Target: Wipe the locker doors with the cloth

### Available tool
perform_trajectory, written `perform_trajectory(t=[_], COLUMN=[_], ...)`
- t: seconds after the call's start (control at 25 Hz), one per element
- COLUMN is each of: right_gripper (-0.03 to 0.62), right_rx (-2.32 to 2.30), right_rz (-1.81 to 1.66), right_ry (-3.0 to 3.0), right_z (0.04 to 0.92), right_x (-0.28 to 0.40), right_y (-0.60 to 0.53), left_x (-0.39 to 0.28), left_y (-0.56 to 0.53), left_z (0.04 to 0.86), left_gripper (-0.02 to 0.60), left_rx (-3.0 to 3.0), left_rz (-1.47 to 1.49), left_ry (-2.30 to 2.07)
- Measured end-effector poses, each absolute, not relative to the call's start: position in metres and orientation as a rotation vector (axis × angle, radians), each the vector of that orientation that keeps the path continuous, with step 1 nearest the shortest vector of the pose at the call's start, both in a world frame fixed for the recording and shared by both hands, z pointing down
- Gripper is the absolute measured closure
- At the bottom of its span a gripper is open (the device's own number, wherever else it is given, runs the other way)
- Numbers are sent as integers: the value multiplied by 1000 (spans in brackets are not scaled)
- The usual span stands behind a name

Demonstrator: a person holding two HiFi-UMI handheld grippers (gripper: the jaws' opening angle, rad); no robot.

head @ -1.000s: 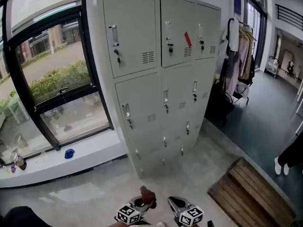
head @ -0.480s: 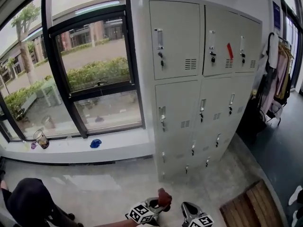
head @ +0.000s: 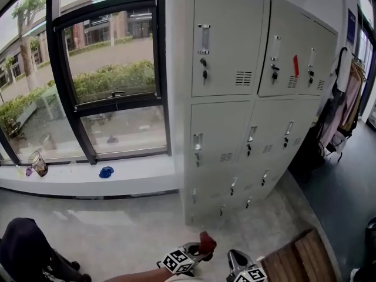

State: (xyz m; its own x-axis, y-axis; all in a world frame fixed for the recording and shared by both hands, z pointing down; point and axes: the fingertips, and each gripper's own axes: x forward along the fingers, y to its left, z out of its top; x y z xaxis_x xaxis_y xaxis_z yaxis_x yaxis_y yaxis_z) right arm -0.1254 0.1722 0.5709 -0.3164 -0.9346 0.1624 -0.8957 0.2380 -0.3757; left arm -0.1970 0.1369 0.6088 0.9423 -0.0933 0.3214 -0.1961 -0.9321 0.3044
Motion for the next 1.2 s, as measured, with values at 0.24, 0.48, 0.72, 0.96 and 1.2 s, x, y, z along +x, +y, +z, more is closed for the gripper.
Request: perform_trajectory(t=[0.24, 0.48, 0.72, 0.96, 1.2], right_gripper=[585, 585, 585, 585, 585], right_rx=[-1823, -1813, -1796, -1736, -1580], right_rz=[-581, -562, -516, -449, -447], right_ry=[2369, 2375, 2414, 2489, 2595], right_z=[552, 547, 533, 518, 517], right_x=[-95, -84, -77, -61, -37], right_y=[117, 60, 16, -25, -67], left_x=[-170, -170, -172, -161, -134], left_y=[66, -2, -43, -51, -75], left_z=[593, 586, 581, 568, 561], left_gripper=[483, 483, 483, 485, 489], left_rx=[2790, 2792, 2784, 2811, 2824], left_rz=[379, 358, 331, 287, 241], left_ry=[-246, -332, -383, -373, -501])
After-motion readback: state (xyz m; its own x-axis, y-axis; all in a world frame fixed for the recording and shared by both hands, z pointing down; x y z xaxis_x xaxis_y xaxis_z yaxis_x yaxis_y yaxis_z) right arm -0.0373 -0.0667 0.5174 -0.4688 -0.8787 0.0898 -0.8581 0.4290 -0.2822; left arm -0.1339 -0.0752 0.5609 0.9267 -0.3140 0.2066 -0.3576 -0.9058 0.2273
